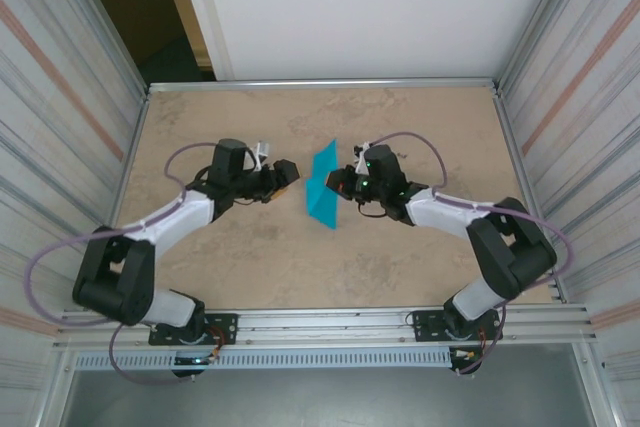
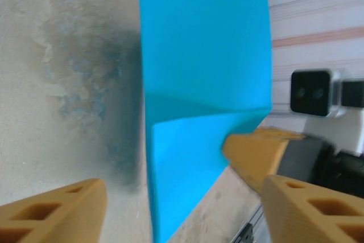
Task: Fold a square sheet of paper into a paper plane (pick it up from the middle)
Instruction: Turn over the paper at the center of the table.
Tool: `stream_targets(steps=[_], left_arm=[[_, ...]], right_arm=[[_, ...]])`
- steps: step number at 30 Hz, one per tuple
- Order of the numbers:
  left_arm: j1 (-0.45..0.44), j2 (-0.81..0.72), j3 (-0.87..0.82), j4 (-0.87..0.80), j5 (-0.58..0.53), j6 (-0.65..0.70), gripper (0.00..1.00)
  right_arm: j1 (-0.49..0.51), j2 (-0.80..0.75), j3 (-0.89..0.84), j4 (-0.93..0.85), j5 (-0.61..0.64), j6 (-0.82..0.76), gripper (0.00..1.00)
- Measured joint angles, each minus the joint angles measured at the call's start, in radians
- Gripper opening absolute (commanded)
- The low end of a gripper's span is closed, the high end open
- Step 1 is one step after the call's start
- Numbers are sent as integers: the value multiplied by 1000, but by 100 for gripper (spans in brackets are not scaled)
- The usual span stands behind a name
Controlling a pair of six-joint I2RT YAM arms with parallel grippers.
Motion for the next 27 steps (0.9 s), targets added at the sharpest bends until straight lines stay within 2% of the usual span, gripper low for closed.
stream_targets(steps=[5,13,18,24,27], left_arm=[[0,-160,-137,155,18,-90,98],[-68,-209,-161,330,55,-169,97],[-91,-176,-136,391,74,-190,91],[-91,-152,-130,491,82,-212,76],[-91,-149,-130,517,89,-212,66]], right_arm=[[-39,-93,0,80,-83,9,3],[-70,-140,0,159,-197,70,4],[-75,-140,0,215,-250,123,5],[-80,-140,0,253,-285,175,5],[-83,-140,0,259,-297,191,5]])
